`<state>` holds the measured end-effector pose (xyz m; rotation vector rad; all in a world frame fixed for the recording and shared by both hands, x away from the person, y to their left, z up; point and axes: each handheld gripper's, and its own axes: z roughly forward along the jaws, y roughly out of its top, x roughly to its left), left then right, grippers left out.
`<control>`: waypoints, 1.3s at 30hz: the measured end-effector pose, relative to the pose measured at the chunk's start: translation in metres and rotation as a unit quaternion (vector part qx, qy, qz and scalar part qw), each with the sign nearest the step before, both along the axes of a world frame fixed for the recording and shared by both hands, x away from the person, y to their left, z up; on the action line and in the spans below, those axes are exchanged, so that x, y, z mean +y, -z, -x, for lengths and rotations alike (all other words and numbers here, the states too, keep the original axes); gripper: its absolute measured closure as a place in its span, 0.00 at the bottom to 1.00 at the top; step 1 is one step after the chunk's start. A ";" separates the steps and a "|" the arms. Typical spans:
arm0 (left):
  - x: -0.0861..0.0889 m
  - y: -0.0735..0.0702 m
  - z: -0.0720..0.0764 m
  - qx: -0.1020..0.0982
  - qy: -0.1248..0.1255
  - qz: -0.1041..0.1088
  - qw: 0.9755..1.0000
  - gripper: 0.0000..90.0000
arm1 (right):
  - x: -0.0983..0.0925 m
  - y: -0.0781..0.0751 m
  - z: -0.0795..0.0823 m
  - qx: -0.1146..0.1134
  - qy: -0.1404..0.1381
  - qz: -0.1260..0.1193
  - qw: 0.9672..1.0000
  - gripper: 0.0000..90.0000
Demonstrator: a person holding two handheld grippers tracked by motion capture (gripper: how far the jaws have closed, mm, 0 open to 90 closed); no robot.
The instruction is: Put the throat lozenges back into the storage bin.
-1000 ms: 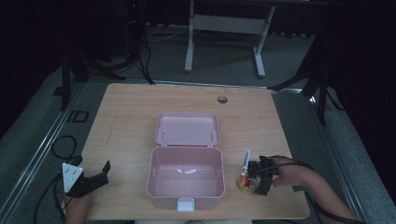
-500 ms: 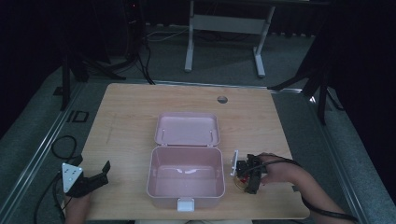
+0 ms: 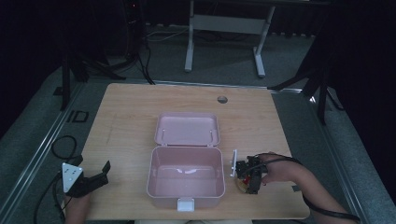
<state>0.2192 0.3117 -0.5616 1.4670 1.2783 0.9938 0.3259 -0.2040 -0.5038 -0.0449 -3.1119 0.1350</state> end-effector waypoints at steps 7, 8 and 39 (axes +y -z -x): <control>0.000 0.000 0.000 0.001 0.000 0.000 1.000 0.00 | -0.001 -0.016 0.003 0.018 0.026 0.019 0.999 0.22; 0.000 0.000 0.000 0.000 0.000 0.000 1.000 0.00 | -0.001 -0.016 0.003 0.018 0.026 0.019 0.999 0.22; 0.000 0.000 0.000 0.002 0.002 0.002 1.000 0.00 | 0.017 -0.124 0.026 -0.003 0.048 -0.022 0.999 0.22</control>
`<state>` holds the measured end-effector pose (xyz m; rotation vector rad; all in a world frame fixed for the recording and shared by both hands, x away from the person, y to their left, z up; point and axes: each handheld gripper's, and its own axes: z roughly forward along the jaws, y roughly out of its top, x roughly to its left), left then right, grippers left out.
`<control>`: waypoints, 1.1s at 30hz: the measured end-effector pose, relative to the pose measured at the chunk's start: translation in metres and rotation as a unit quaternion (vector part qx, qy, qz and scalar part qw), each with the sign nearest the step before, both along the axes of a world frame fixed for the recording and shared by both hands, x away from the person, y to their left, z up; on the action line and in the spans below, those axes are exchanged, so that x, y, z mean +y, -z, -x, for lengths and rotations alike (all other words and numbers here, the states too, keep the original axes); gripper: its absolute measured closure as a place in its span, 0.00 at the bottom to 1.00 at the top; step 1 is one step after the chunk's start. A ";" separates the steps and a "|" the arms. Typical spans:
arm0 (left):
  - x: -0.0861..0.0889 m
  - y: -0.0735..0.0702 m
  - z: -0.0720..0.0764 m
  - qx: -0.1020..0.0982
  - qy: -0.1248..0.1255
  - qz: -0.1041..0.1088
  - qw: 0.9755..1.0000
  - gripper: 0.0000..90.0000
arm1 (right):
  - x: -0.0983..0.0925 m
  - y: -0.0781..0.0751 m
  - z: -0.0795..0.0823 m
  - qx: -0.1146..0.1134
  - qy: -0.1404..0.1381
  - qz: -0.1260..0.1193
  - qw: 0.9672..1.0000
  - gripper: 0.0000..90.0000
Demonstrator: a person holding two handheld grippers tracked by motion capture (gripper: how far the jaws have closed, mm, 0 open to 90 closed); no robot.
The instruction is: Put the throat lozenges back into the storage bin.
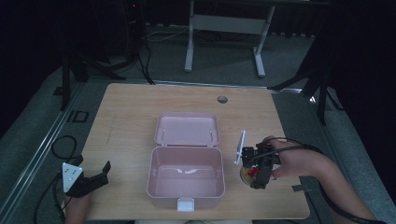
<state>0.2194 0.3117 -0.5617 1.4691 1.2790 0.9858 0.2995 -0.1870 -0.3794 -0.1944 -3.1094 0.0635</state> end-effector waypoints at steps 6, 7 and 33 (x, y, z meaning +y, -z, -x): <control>0.000 0.000 0.000 0.000 0.001 0.001 1.000 0.00 | 0.021 -0.009 0.003 0.000 -0.022 0.002 1.000 0.22; 0.000 0.000 0.000 0.000 0.001 0.001 1.000 0.00 | 0.025 -0.010 0.004 0.000 -0.026 0.001 1.000 0.22; 0.001 0.000 0.000 -0.001 0.004 0.001 1.000 0.00 | 0.113 0.003 0.004 0.008 -0.103 -0.022 0.994 0.22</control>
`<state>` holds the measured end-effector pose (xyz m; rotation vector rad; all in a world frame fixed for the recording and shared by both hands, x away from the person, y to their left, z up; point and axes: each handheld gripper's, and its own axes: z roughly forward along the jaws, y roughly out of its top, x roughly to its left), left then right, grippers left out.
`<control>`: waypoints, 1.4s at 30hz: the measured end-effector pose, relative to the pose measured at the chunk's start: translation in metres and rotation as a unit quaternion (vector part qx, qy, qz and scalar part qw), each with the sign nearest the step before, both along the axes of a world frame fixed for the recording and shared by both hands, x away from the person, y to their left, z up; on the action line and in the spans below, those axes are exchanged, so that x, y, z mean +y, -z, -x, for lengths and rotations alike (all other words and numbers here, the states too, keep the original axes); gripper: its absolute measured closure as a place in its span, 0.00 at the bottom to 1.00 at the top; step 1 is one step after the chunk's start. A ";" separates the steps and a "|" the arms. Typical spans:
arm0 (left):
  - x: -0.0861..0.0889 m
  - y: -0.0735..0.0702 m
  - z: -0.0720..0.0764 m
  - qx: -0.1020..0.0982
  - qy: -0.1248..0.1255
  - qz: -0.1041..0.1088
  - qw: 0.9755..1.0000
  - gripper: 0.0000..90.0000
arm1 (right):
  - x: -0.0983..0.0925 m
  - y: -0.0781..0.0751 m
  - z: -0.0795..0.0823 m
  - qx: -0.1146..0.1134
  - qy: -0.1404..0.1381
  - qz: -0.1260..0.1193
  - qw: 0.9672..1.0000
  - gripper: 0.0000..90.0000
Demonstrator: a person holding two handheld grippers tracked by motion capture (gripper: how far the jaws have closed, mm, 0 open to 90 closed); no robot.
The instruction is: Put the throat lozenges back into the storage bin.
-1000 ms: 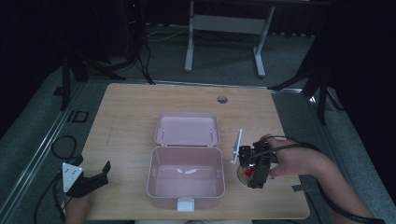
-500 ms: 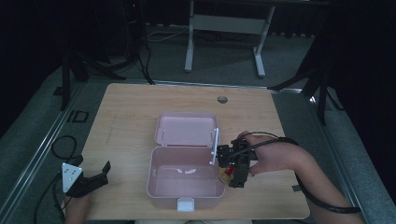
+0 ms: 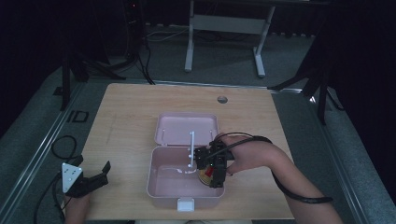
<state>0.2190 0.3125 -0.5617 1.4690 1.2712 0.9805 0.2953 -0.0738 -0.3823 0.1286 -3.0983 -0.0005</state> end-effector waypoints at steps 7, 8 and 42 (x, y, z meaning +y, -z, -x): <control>0.000 0.000 0.000 0.000 0.001 0.000 1.000 0.00 | 0.010 0.033 -0.011 0.009 0.006 0.025 1.000 0.22; 0.000 0.000 0.000 0.000 0.001 0.000 1.000 0.00 | 0.011 0.038 -0.012 0.009 0.004 0.028 1.000 0.22; 0.000 0.000 0.000 -0.001 0.005 0.001 1.000 0.00 | 0.019 0.102 -0.019 0.024 0.009 0.087 0.996 0.20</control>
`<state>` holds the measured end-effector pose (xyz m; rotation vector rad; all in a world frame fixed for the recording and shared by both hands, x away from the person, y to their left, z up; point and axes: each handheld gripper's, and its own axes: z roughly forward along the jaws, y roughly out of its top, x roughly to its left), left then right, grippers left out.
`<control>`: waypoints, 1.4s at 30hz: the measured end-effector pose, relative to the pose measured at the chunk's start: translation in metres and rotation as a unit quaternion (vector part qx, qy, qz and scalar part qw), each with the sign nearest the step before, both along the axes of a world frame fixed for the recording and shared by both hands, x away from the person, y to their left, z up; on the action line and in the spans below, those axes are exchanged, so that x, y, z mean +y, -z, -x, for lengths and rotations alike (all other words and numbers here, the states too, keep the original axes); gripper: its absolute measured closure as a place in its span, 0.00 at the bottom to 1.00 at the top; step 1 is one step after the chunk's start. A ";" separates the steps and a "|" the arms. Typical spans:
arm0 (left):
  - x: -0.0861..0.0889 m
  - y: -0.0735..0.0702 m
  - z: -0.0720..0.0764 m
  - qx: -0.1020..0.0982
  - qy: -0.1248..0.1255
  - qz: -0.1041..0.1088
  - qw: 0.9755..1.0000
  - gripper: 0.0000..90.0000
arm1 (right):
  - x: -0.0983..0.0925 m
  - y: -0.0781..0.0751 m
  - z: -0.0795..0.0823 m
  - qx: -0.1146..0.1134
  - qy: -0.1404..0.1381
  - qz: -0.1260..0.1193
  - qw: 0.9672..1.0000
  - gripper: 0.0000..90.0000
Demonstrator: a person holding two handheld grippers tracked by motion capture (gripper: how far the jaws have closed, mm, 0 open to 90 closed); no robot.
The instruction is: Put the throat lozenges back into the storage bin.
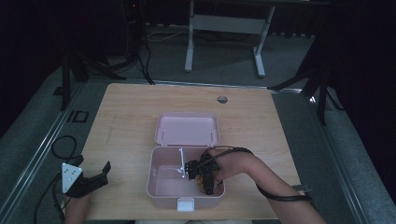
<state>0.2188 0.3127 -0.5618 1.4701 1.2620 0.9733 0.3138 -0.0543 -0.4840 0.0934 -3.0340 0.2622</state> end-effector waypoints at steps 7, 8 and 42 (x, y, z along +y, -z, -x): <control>0.000 0.000 0.000 0.001 0.000 -0.001 1.000 0.00 | -0.003 -0.014 0.001 -0.002 0.003 -0.028 1.000 0.15; 0.000 0.000 0.000 0.001 0.000 -0.001 1.000 0.00 | -0.004 -0.018 0.001 -0.005 0.004 -0.036 0.999 0.15; 0.000 0.000 0.000 0.002 0.001 0.000 1.000 0.00 | -0.152 -0.054 -0.027 -0.119 0.147 -0.273 0.943 0.14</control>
